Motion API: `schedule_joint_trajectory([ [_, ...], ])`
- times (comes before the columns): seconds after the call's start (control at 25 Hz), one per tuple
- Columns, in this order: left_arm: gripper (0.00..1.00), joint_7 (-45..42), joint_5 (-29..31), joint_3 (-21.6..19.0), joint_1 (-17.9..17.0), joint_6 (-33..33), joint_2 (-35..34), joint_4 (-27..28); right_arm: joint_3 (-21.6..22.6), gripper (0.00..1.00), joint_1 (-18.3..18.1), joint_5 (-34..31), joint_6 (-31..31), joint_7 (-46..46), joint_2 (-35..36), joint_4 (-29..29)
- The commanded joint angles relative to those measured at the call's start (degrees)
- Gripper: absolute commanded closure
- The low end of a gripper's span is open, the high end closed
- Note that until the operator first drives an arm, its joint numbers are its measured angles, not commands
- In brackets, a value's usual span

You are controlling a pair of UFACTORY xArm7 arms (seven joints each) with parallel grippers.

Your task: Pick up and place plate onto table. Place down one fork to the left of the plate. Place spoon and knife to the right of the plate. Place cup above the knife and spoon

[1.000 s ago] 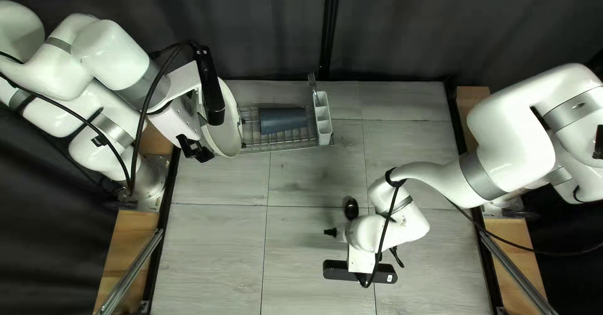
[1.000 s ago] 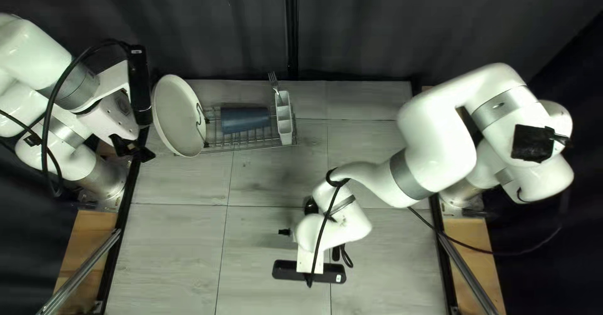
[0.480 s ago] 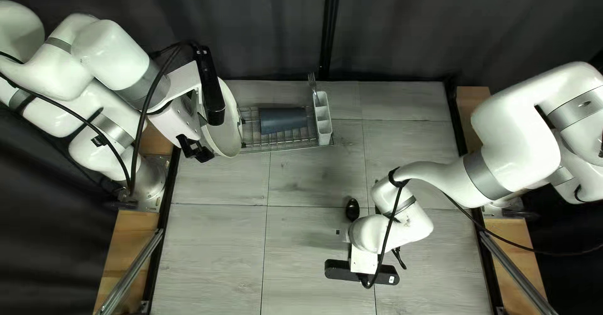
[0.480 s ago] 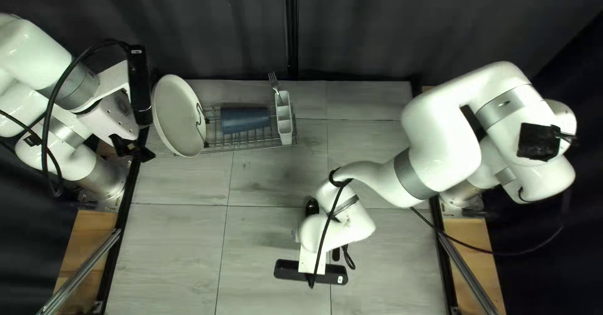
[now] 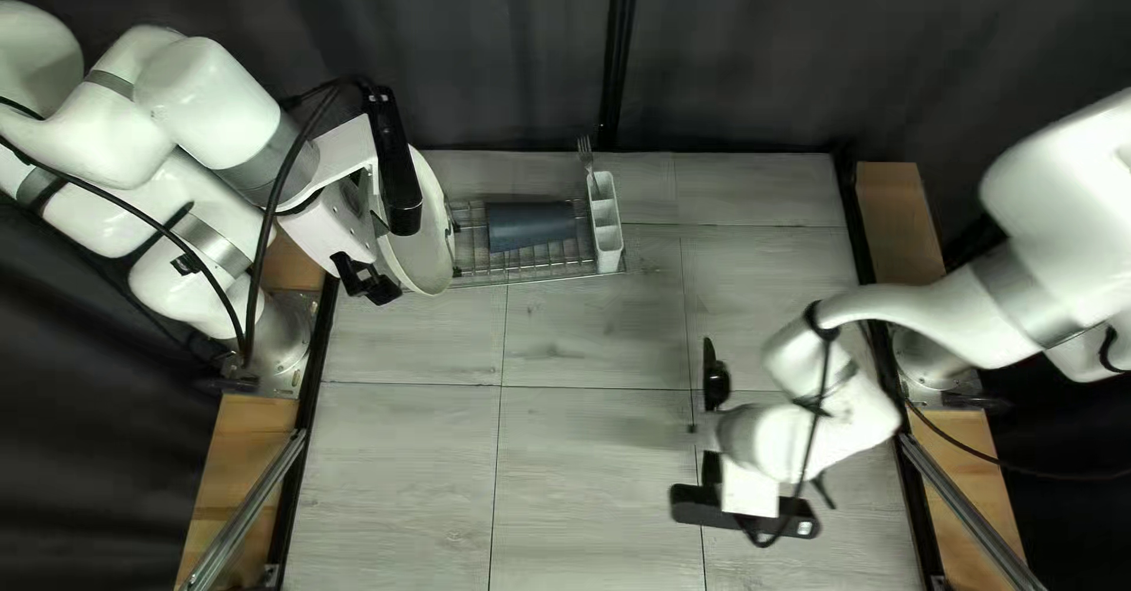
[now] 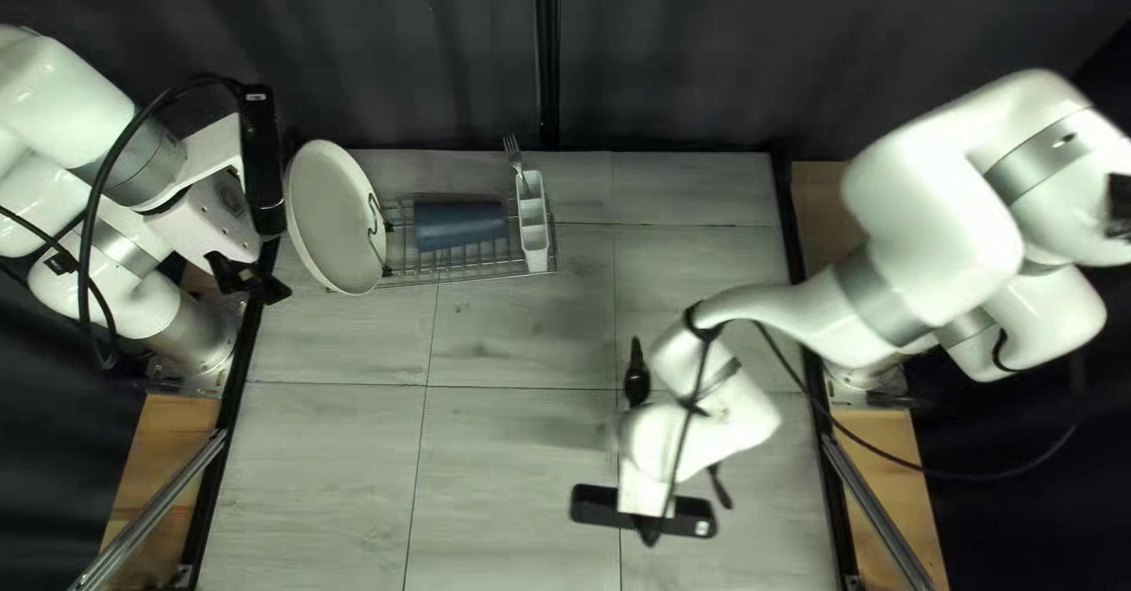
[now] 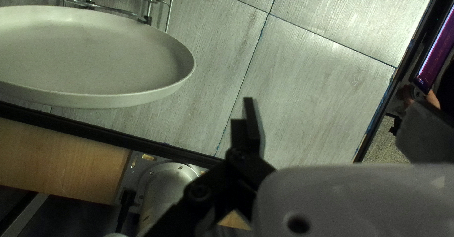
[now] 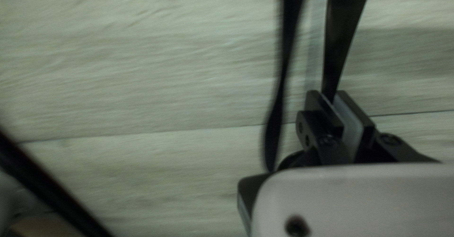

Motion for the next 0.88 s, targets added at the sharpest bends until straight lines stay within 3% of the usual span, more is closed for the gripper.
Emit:
schedule_joint_trajectory([
  [0.04,0.00,0.0,0.0,0.0,0.0,0.0,0.0,0.0,-0.2,1.00,-0.2,-0.8,-3.2,0.4,1.3,-2.0],
  [0.56,0.00,0.0,0.0,0.0,0.0,0.0,0.0,0.0,-1.1,1.00,-1.2,-1.9,-7.5,-1.3,4.5,-2.3],
  [0.6,0.00,0.0,0.0,0.0,0.0,0.0,0.0,0.0,-1.2,0.68,-1.2,-1.9,-7.6,-1.4,4.6,-2.3],
  [0.64,0.00,0.0,0.0,0.0,0.0,0.0,0.0,0.0,-1.3,0.00,-1.3,-2.0,-7.4,-1.3,4.4,-2.3],
  [0.72,0.00,0.0,0.0,0.0,0.0,0.0,0.0,0.0,-1.3,0.00,-1.3,-2.0,-5.6,-0.9,2.7,-2.2],
  [0.88,0.00,0.0,0.0,0.0,0.0,0.0,0.0,0.0,-1.0,0.00,-1.4,-2.5,3.6,0.4,-4.2,-0.4],
])
